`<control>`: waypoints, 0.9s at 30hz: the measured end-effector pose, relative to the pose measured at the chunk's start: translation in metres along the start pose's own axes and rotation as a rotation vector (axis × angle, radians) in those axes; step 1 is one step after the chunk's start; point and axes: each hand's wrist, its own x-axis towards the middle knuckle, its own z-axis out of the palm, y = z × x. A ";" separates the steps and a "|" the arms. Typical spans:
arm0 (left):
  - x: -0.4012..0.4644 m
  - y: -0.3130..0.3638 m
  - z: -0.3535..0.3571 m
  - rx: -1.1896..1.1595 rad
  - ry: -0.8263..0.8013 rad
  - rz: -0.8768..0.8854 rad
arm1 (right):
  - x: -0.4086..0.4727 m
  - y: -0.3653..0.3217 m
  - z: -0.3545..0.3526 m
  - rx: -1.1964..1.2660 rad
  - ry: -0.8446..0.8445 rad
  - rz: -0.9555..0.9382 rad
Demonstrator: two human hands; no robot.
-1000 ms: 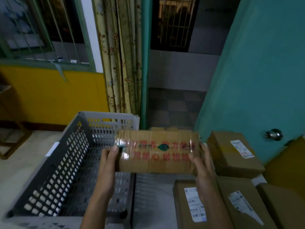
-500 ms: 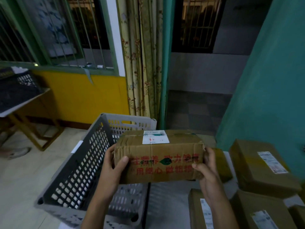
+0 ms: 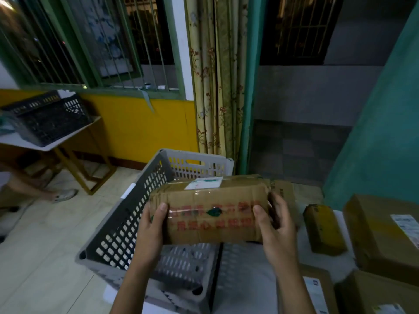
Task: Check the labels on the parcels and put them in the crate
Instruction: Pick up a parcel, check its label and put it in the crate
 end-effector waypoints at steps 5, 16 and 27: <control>0.023 -0.009 -0.030 -0.070 0.085 -0.089 | 0.003 0.002 0.018 -0.151 -0.066 0.011; 0.074 -0.023 -0.086 -0.026 -0.013 -0.290 | 0.023 0.044 0.118 -0.016 0.040 0.128; 0.113 -0.057 -0.106 0.689 -0.376 -0.033 | 0.063 0.071 0.168 -0.152 0.241 0.266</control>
